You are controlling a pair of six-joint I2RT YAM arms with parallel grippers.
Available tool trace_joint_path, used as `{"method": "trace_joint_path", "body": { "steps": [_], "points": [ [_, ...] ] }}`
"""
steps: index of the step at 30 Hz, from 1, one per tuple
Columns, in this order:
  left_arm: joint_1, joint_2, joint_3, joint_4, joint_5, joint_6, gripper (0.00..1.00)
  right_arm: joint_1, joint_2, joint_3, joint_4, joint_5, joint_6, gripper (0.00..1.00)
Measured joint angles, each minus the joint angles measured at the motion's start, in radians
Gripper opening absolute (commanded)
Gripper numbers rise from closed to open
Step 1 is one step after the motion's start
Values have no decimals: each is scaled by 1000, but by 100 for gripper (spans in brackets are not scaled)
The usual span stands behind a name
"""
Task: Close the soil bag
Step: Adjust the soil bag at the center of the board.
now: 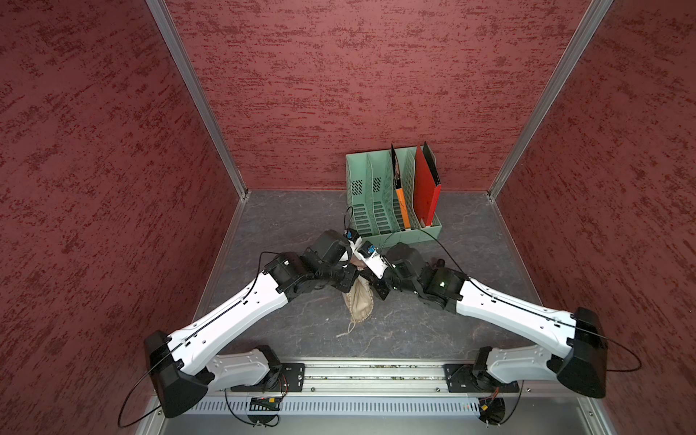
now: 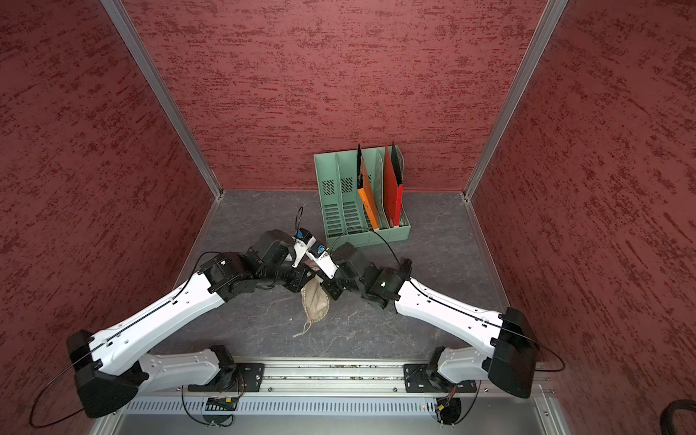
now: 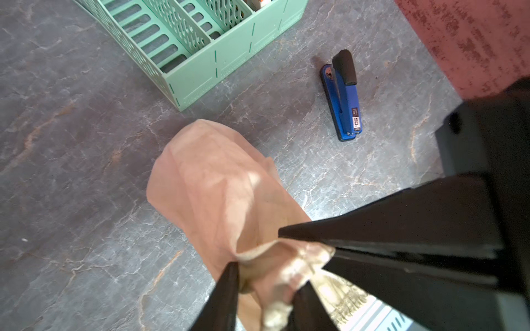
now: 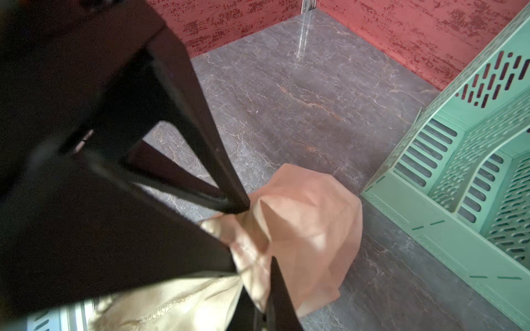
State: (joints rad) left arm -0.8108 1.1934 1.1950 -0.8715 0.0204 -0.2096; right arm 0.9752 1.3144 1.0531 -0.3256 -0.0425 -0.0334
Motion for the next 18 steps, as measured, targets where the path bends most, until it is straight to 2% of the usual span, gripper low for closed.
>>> {"method": "trace_joint_path", "body": {
  "steps": [3, 7, 12, 18],
  "points": [
    [4, 16, 9, 7, 3, 4, 7, -4, 0, 0, -1, -4, 0, 24],
    [11, 28, 10, 18, 4, -2, 2, -9, -4, 0, -10, -7, 21, 41],
    [27, 37, 32, 21, 9, -3, 0, -9, -58, -18, -8, -11, 93, 47],
    [28, 43, 60, 29, 11, -21, 0, -7, -124, -60, -10, -15, 166, 48]
  ]
}}
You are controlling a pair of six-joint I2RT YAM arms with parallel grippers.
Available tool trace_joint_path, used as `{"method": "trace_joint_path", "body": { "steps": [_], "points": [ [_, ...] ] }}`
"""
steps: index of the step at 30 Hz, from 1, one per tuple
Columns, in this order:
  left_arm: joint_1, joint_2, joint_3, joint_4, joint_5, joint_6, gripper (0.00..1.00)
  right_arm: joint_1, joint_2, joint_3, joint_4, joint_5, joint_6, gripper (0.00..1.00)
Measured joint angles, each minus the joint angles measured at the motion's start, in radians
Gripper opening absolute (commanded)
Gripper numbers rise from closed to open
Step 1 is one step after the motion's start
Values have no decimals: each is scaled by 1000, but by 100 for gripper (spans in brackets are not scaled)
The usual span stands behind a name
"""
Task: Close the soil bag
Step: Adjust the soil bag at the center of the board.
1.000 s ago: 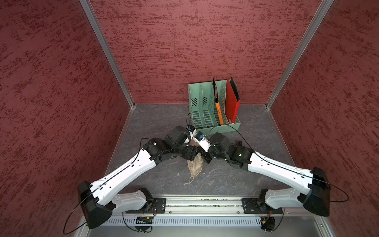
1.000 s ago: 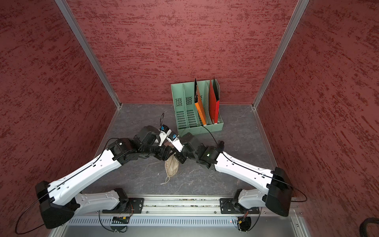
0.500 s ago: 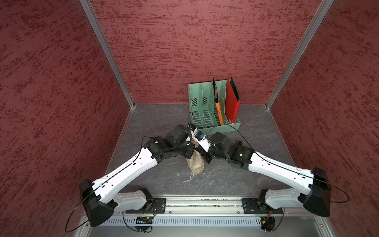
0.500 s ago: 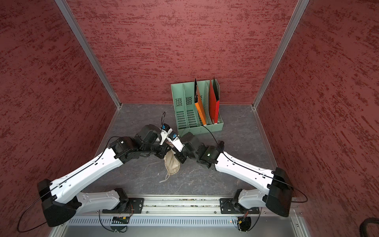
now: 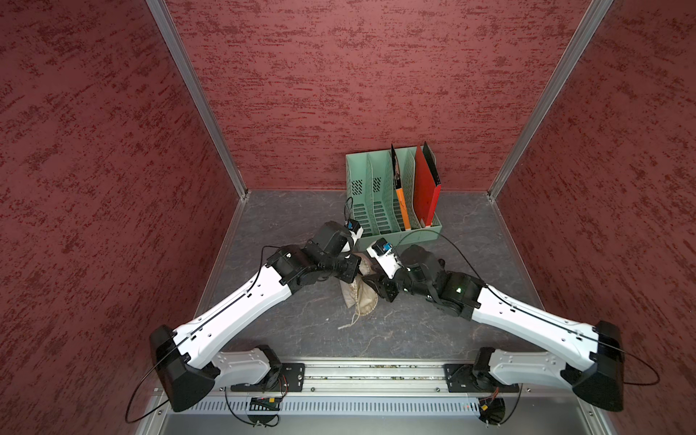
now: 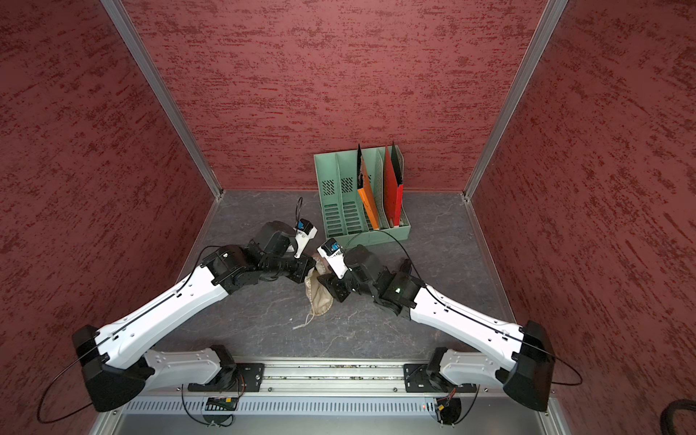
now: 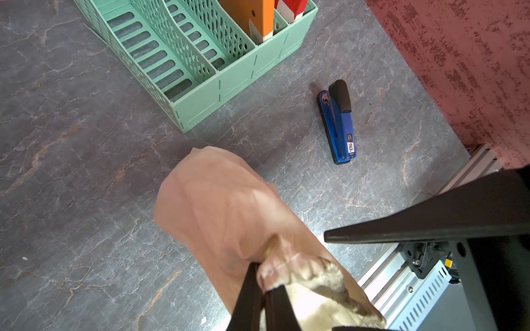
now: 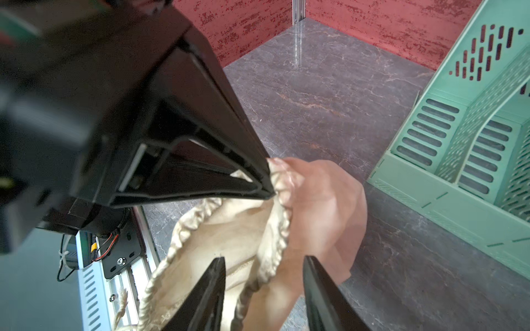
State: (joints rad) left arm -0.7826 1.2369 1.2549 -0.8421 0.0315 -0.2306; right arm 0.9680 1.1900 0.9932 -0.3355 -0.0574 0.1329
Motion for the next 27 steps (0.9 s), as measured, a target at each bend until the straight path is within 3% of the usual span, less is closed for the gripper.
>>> {"method": "trace_joint_path", "body": {
  "steps": [12, 16, 19, 27],
  "points": [
    [0, 0, 0, 6, 0, -27, 0, 25, -8, -27, -63, 38, 52, 46],
    [0, 0, 0, 6, -1, -27, 0, 30, -7, -27, -82, 51, 70, 31],
    [0, 1, 0, 6, -4, -27, 0, 32, -7, -27, -89, 58, 82, 2],
    [-5, 1, 21, 5, -10, -31, 0, 33, -10, 10, -152, 111, 56, 0]
  ]
}}
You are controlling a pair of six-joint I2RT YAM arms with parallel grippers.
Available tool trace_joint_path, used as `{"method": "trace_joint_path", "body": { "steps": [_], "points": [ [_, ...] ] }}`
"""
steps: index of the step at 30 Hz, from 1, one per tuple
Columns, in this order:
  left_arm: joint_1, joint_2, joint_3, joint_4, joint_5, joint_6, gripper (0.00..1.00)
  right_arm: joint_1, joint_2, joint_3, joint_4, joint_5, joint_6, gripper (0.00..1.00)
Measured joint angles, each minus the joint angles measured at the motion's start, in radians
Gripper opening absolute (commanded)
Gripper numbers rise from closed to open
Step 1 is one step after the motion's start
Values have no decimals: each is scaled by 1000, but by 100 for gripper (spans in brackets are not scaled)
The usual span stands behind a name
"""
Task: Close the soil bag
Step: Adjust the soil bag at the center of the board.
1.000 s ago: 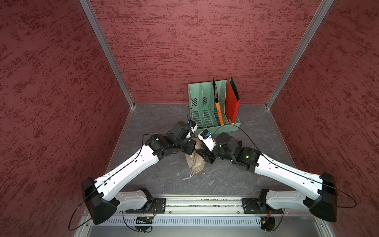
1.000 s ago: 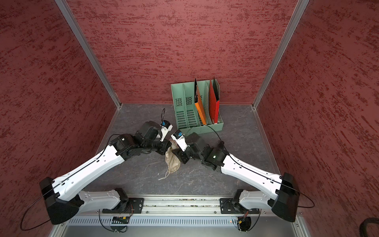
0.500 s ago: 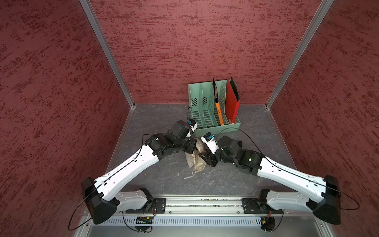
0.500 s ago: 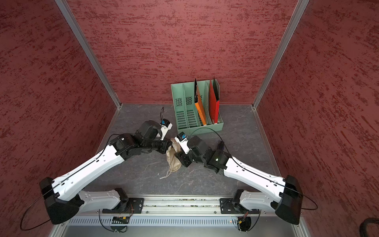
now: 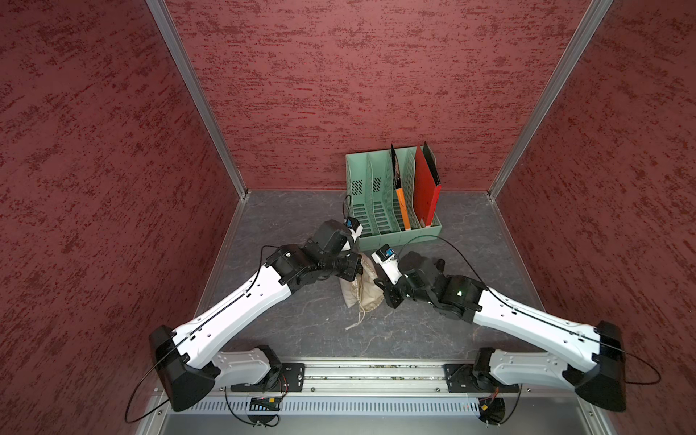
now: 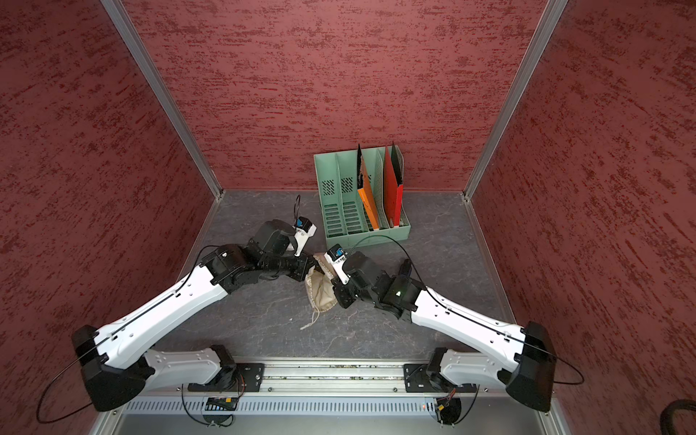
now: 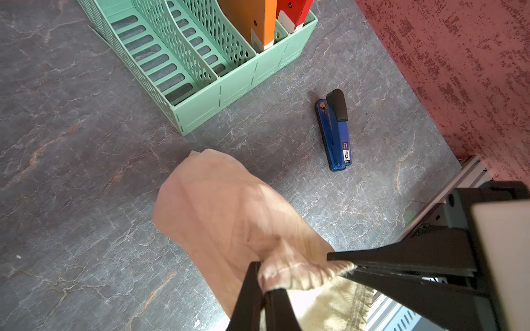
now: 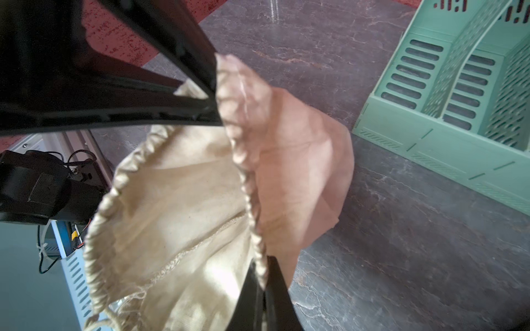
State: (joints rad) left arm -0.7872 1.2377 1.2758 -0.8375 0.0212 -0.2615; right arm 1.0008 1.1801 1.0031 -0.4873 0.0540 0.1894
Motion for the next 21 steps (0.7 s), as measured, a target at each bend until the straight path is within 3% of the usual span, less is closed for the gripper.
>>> {"method": "trace_joint_path", "body": {
  "steps": [8, 13, 16, 19, 21],
  "points": [
    [-38, -21, 5, -1, -15, -69, 0, -1, 8, 125, -40, 22, -86, 0],
    [-90, -40, -1, 5, -29, -122, 7, -10, 15, 129, -49, 7, -121, 0],
    [-106, -41, -24, 22, -30, -150, 27, -18, 22, 129, -56, -20, -145, 0],
    [-109, -41, -41, 30, -34, -163, 56, -32, 35, 129, -58, -51, -164, 0],
    [-104, -43, -41, 28, -45, -165, 68, -41, 47, 129, -61, -68, -172, 0]
  ]
}}
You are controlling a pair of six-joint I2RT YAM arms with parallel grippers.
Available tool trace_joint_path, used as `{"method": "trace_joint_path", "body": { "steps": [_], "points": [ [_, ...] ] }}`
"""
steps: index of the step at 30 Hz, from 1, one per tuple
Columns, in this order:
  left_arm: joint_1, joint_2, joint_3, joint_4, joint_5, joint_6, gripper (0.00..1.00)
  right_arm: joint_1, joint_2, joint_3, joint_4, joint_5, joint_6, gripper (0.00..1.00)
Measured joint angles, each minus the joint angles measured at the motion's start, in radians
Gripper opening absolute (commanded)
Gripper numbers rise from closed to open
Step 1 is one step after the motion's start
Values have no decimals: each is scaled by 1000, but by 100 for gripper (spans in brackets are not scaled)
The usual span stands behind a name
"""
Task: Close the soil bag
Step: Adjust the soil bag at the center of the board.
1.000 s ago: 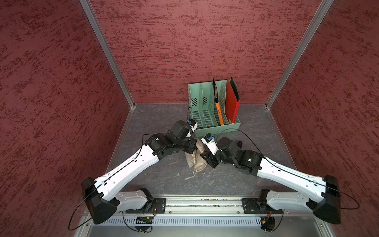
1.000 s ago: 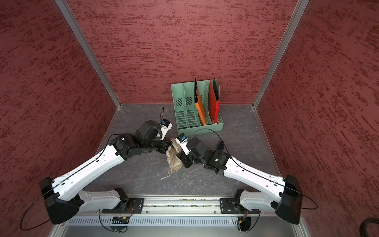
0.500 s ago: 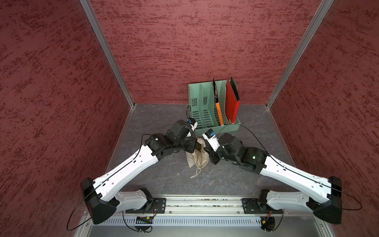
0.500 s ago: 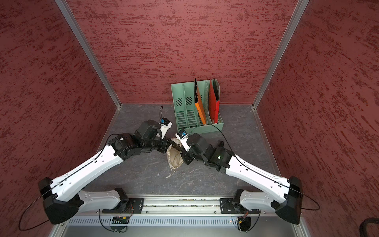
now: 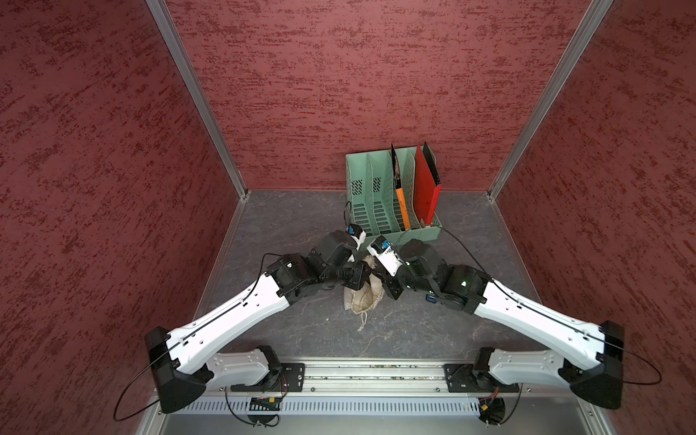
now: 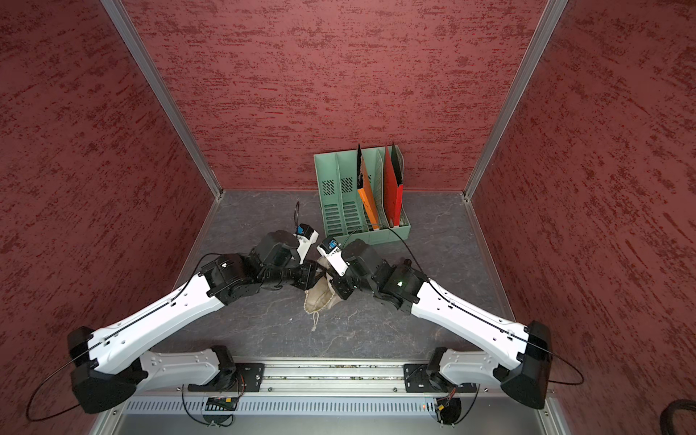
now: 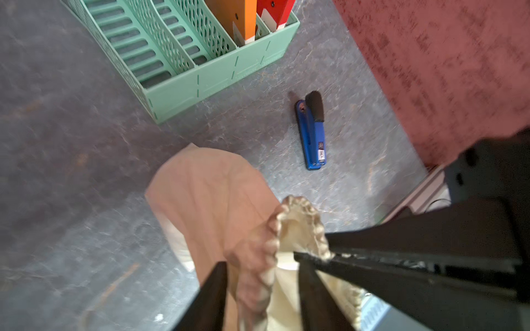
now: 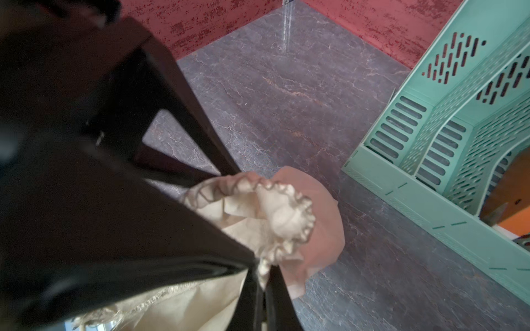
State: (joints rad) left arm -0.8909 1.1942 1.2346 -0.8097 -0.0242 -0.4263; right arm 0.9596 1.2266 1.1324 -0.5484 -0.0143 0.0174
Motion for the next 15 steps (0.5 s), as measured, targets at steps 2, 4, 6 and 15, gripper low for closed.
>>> {"method": "trace_joint_path", "body": {
  "steps": [2, 4, 6, 15],
  "points": [
    [13, -6, 0, -3, -4, 9, 74, -8, 13, 0, 3, -13, -7, 0],
    [32, -15, 2, -9, -3, 31, 75, -13, 24, 1, 5, -28, -11, 0],
    [69, -24, 10, -22, 1, 61, 75, -14, 35, 8, 6, -46, -17, 0],
    [207, -5, 101, -80, 116, 286, 72, -18, 47, 47, 8, -76, -30, 0]
  ]
}}
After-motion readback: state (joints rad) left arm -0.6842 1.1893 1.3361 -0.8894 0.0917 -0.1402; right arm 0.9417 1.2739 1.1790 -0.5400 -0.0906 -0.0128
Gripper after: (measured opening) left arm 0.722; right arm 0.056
